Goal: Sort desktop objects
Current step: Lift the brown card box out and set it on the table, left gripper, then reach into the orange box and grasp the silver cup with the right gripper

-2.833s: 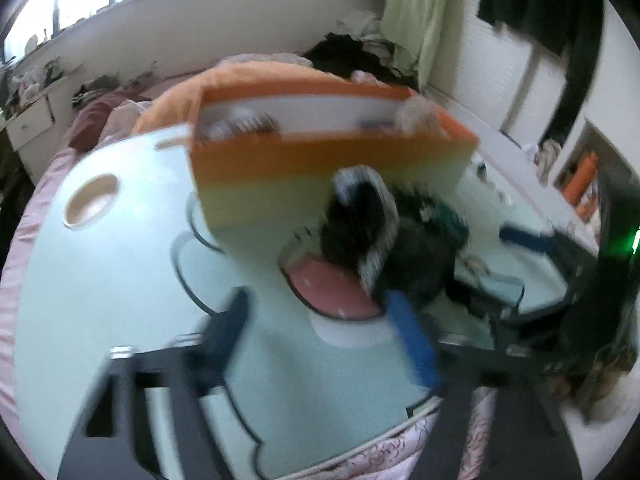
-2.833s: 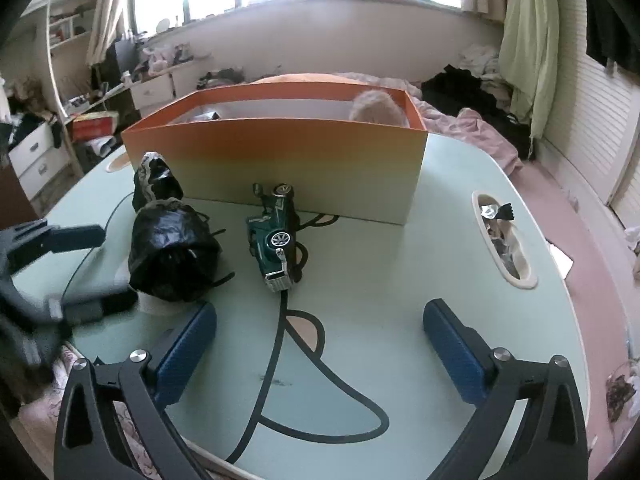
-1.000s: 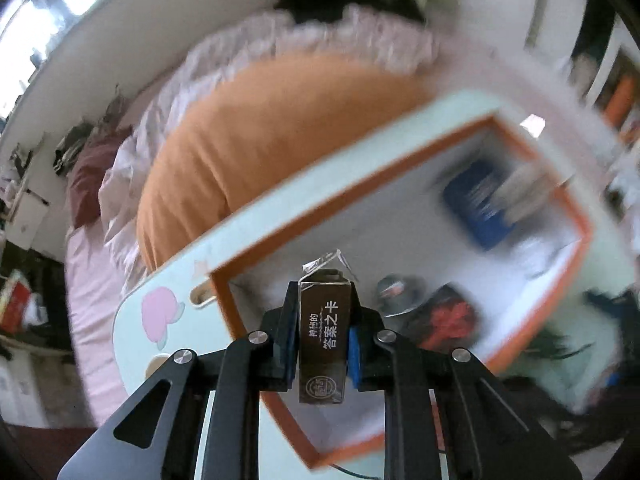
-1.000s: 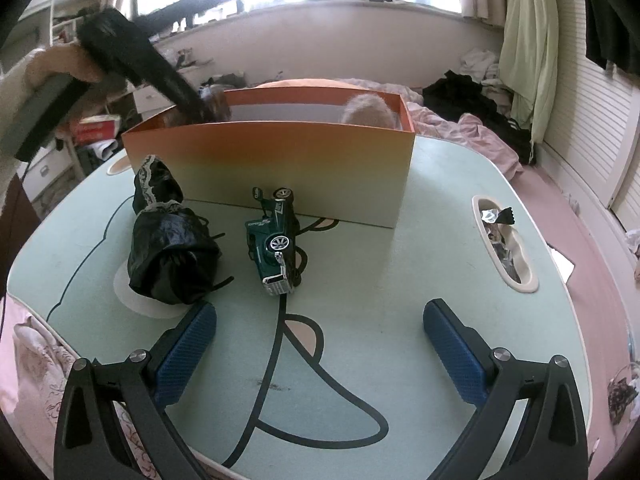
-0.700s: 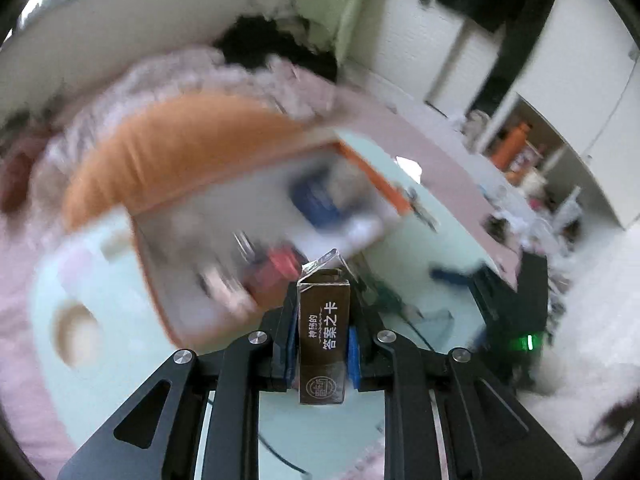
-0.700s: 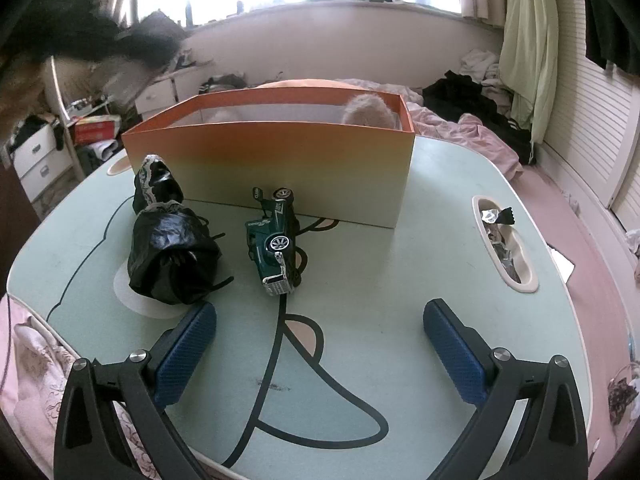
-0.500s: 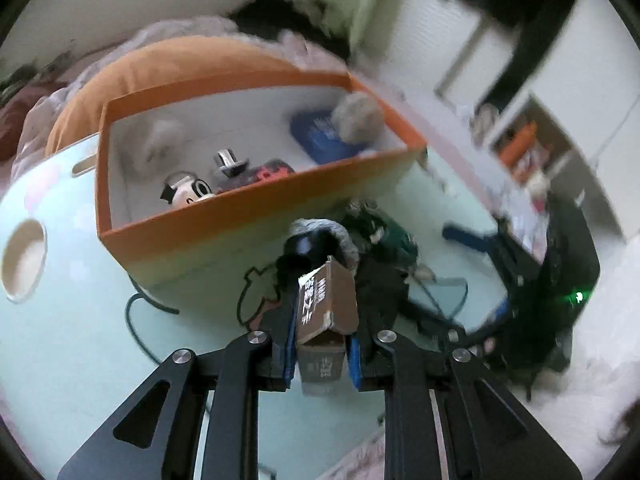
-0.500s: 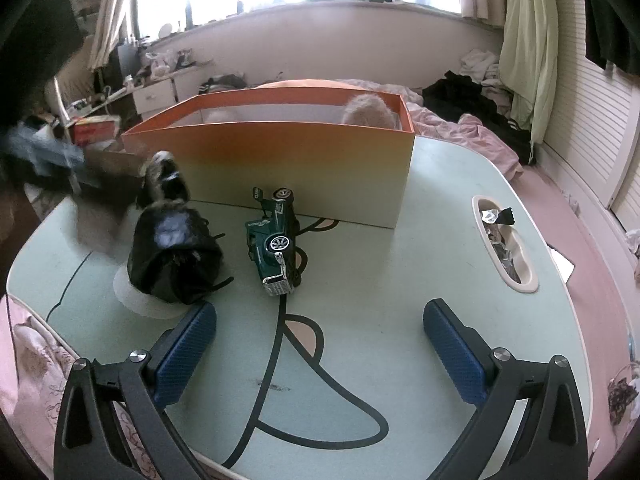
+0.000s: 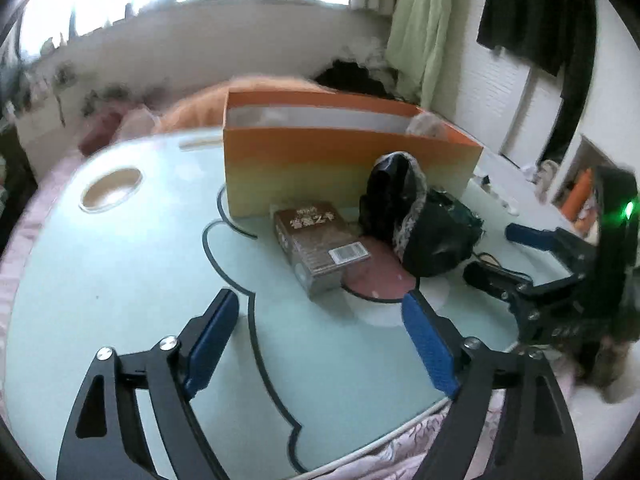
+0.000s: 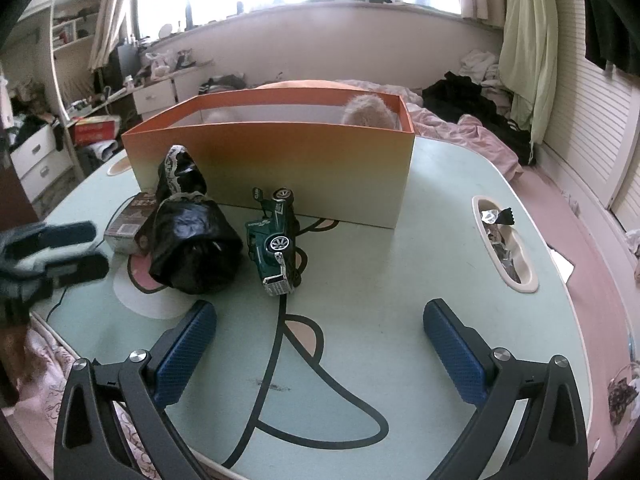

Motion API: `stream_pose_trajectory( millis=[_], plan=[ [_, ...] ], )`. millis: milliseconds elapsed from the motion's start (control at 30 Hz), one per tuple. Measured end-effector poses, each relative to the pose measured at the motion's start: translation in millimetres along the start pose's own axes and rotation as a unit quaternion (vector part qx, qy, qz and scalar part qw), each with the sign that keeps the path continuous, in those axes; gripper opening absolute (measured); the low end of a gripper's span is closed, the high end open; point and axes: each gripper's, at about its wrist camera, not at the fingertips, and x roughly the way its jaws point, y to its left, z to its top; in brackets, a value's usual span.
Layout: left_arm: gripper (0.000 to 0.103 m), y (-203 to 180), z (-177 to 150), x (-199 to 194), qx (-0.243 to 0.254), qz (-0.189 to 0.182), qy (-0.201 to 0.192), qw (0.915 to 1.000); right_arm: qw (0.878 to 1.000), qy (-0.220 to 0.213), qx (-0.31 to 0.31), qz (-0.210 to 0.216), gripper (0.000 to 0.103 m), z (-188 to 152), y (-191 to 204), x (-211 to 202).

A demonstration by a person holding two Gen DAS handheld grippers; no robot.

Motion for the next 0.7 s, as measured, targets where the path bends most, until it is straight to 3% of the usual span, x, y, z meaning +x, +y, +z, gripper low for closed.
stream_pose_trajectory(
  millis=[67,167,300,400,467,533,567,600,633,700],
  plan=[
    [0.092,-12,-3,7,0.037,0.043,-0.006,0.9983,1.0,-0.001,-0.001,0.0,0.103,0,0,0],
    [0.095,-22,-5,6,0.062,0.059,-0.028,0.9959,1.0,-0.002,0.001,0.0,0.103,2,-1,-2],
    [0.103,-9,-6,12,0.038,0.047,-0.028,0.9978,0.999,-0.021,0.026,0.021,0.099,14,-11,-12],
    [0.103,-8,-6,14,0.023,0.035,-0.026,0.9988,0.997,-0.031,0.048,0.058,0.095,57,-16,-25],
    [0.103,-7,-8,10,0.025,0.036,-0.028,0.9987,0.992,-0.008,0.063,0.106,0.084,96,-13,-24],
    [0.103,-7,-9,10,0.024,0.035,-0.028,0.9987,0.983,0.046,0.077,0.157,0.06,134,-5,-7],
    [0.103,-4,-9,8,0.024,0.035,-0.029,0.9987,0.977,0.081,0.081,0.181,0.04,153,0,8],
    [0.103,-4,-9,7,0.025,0.035,-0.029,0.9987,0.972,0.112,0.076,0.191,0.03,168,8,24],
    [0.103,-4,-9,7,0.025,0.035,-0.029,0.9987,0.969,0.15,0.062,0.184,0.028,185,19,48],
    [0.103,-2,-10,6,0.025,0.034,-0.03,0.9987,0.969,0.185,0.059,0.15,0.026,195,29,78]
  ],
)
